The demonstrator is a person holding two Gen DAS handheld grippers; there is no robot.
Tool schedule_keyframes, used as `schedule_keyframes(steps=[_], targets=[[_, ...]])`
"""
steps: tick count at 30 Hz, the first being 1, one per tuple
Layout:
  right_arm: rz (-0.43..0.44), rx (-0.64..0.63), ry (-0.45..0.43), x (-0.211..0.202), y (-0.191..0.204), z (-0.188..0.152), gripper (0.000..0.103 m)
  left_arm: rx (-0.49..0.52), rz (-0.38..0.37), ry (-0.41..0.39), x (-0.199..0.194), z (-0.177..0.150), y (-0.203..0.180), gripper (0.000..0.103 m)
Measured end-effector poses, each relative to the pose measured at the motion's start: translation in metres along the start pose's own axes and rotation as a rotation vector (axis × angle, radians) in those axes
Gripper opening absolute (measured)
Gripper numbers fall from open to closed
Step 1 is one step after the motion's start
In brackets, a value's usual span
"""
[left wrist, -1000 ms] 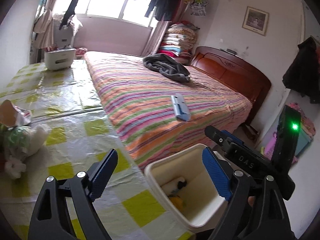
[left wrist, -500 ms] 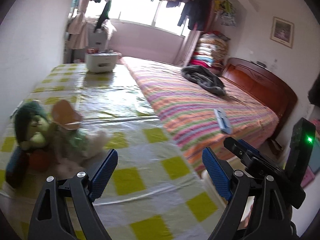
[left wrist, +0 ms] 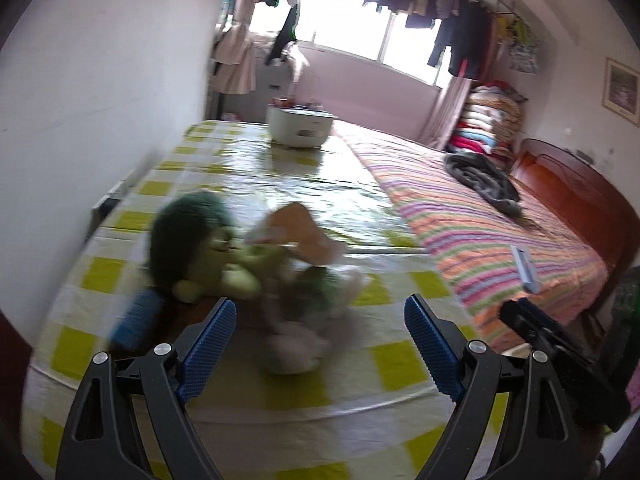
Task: Collect trash
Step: 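Move both open tools back toward the cluttered table, then grasp the dark bottle with the left tool while the right tool grasps the clear plastic bag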
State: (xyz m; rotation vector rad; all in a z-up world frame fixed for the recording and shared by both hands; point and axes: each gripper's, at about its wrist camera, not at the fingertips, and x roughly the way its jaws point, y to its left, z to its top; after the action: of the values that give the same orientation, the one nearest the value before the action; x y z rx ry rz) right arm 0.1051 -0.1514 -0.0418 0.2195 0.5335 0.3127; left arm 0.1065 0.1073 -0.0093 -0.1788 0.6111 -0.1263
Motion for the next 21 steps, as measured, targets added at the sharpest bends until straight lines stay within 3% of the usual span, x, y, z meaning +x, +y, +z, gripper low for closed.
schedule_keyframes(steps=[6, 10, 14, 21], targets=[[0.022, 0.001, 0.013, 0.009, 0.006, -0.001, 0.069, -0.019, 0.162, 0.069, 0.011, 0.001, 0.053, 0.084], [0.039, 0.0, 0.021, 0.014, 0.012, -0.001, 0.069, 0.01, 0.215, 0.144, 0.024, 0.001, 0.078, 0.084], [0.067, -0.022, 0.046, 0.026, 0.026, -0.003, 0.069, 0.047, 0.196, 0.228, 0.038, -0.001, 0.093, 0.084], [0.152, -0.056, 0.117, 0.058, 0.055, -0.003, 0.069, 0.109, 0.166, 0.283, 0.051, -0.009, 0.094, 0.084]])
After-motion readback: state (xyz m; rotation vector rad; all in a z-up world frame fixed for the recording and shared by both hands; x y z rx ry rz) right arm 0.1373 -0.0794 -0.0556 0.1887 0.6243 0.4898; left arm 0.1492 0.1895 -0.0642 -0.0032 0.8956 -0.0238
